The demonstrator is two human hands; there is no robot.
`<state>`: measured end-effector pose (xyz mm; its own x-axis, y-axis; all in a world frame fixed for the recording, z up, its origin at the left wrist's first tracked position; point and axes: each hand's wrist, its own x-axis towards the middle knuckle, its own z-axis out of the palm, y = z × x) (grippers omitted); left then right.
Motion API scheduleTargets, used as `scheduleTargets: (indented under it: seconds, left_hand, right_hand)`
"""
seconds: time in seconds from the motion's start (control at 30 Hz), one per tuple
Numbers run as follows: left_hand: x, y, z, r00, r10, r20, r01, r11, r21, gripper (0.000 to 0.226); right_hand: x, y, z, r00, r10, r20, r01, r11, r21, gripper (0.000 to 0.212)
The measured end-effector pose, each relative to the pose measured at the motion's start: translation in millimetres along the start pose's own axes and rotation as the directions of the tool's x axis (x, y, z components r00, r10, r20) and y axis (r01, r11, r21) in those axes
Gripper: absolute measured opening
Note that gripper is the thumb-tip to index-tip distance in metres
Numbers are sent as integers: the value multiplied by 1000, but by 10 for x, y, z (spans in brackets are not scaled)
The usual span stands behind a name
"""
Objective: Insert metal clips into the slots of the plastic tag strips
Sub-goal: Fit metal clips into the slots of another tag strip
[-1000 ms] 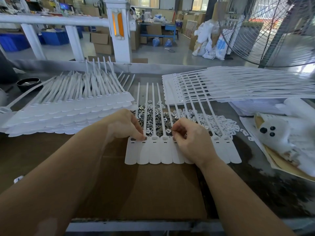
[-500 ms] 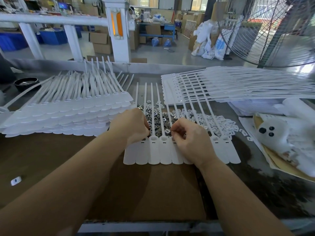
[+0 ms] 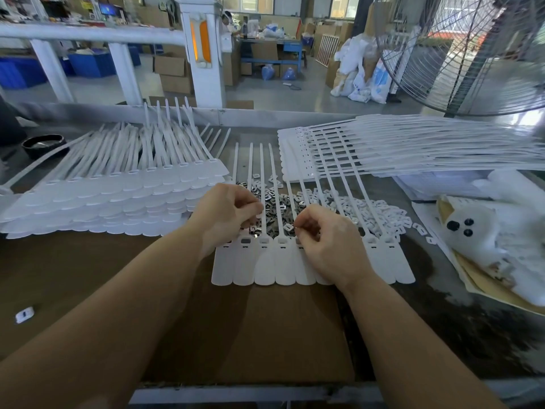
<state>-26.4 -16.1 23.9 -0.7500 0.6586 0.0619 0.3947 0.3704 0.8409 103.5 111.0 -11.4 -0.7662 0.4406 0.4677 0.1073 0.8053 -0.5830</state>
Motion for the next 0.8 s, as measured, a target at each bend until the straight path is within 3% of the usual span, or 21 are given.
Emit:
scheduleTargets:
  seconds: [0.17, 0.3, 0.53, 0.7, 0.8]
  left_hand:
    - [-51, 33, -22, 996, -29, 82, 45, 980, -192, 11]
    - [-69, 51, 43, 991, 13, 135, 18, 975, -224, 11]
    - [-72, 76, 178, 995, 52, 87, -31, 973, -230, 10]
    - [34, 100, 193, 998, -44, -39, 34, 977, -212, 11]
    - [92, 160, 270, 999, -46, 0, 45, 969, -243, 10]
  right_hand:
    - [4, 2, 12, 1000, -1, -5, 1, 1000, 0, 9]
    - [-8, 1, 7, 1000, -18, -20, 18, 999, 26, 10]
    - [-9, -20, -10, 1000, -24, -16, 25, 995, 96, 11]
    - [-9, -8, -7, 1000, 6, -25, -5, 998, 70, 10]
    - [-9, -10, -4, 999, 1, -38, 1, 999, 52, 11]
